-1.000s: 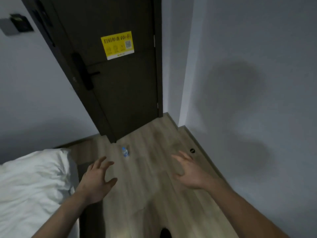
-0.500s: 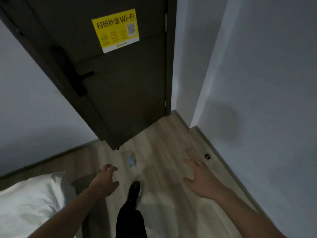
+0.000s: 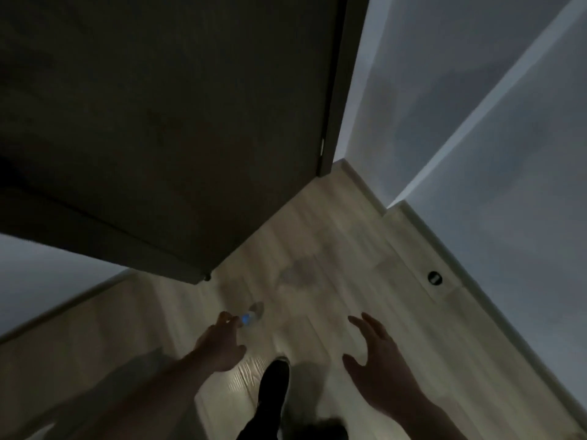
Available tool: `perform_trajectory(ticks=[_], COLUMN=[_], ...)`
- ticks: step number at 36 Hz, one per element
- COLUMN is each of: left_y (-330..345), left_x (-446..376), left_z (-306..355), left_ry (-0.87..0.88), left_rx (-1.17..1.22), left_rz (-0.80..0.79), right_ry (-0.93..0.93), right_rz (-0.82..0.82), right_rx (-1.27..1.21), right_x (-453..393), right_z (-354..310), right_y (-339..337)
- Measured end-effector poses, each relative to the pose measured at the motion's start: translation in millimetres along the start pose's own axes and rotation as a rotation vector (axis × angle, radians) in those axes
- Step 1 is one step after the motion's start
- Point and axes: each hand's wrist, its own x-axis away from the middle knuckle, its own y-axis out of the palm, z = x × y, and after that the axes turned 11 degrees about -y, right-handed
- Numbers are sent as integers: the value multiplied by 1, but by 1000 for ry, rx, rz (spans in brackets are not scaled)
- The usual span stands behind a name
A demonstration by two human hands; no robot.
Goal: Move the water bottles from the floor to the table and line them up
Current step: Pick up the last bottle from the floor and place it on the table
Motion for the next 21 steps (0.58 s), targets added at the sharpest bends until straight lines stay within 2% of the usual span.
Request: perform_trajectory(ticks=[7,11,13,16,19,21], left_y=[81,124,144,167,174,172], left_x=[-174,-245,-269,-291,-299,-294], left_z=[-3,-10,-13,-12,-6,-2], left_ry=[-74,-110,-110,-90,-80,-66], left_rx=[-61,35,95,146,133,110], left_rz=[-62,-68,-59,44,155,164], right_ry=[25,31,31,36,55,85], right_rz=[-61,-80,-94,-121,-139,-144], right_rx=[18,-7,-17,-23,-30,-28], right_x=[-121,-160,-169,-171,-165,-155], right_z=[84,129,148,170,185,188], right_y=[100,158,180,202,209,206])
